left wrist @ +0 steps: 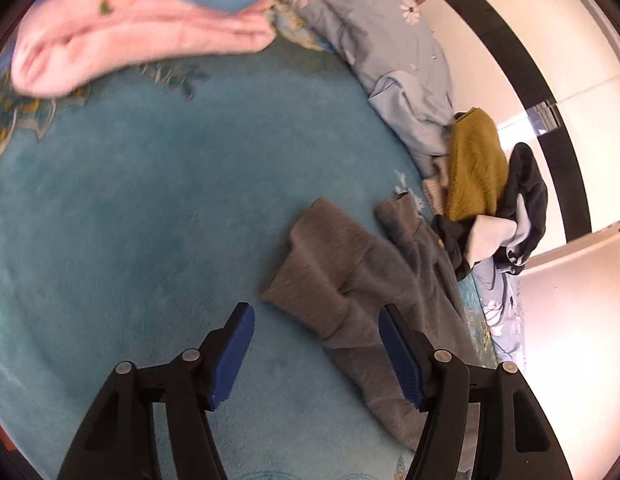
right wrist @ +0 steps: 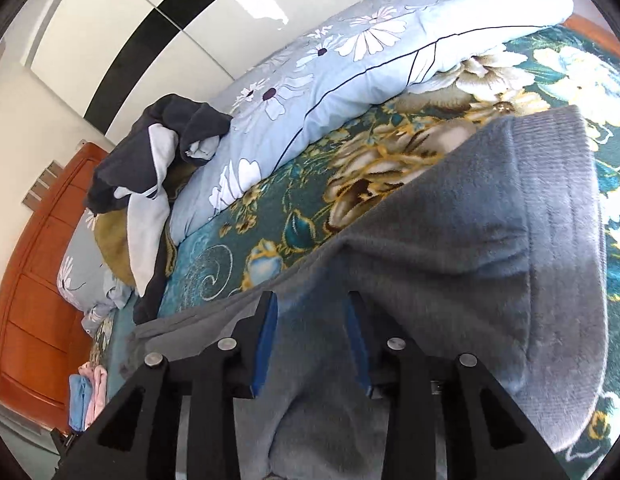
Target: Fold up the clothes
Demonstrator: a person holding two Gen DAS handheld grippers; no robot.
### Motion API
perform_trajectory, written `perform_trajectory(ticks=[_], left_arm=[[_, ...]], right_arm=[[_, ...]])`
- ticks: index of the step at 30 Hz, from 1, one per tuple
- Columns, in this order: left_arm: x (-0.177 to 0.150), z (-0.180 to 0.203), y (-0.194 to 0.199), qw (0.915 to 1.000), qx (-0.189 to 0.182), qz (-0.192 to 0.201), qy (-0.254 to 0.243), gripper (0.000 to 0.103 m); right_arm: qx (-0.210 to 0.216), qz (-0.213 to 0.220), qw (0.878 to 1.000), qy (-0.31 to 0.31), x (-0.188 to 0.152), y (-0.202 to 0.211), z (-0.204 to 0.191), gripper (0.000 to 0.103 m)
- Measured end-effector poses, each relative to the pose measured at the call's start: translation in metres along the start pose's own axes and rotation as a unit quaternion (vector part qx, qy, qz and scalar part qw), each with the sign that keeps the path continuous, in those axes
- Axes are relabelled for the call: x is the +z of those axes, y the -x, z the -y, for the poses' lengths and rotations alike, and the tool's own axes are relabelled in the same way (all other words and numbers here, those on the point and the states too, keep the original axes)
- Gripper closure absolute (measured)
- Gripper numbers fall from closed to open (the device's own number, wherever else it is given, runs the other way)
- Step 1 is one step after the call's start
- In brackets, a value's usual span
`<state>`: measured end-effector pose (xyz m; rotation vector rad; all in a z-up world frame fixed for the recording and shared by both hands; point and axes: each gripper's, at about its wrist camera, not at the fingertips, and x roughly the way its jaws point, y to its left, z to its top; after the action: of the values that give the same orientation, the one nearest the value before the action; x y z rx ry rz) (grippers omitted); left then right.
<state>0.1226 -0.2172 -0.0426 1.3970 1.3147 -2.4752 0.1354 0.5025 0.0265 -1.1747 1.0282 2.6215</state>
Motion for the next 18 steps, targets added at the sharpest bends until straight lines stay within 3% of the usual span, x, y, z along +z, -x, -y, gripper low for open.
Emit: perform_trajectory(ticks=[3, 7, 13, 18], left_arm=[[-0.002, -0.009, -0.011, 0.9997, -0.012, -0.012, 0.017, 0.035], [0.002, -0.004, -0.019, 0.9999, -0.014, 0.005, 0.005, 0.036], [0.012, 0.004, -0.036, 0.9999, -0.005, 0.013, -0.006, 0.058], [0.012, 0.000, -0.033, 0.9998, -0.003, 0.021, -0.003, 0.082]], right_arm=[[0.000, -0.004, 1.000, 0.004, -0.022, 0.026, 0.004, 0.067], [-0.013, -0.007, 1.000, -0.019, -0.050, 0.063, 0.024, 0.067], [-0.042, -0.022, 0.996, -0.070, -0.075, 0.085, 0.070, 0.067], [-0.017, 0.008, 0.988, -0.156, -0.069, 0.070, 0.101, 0.067]])
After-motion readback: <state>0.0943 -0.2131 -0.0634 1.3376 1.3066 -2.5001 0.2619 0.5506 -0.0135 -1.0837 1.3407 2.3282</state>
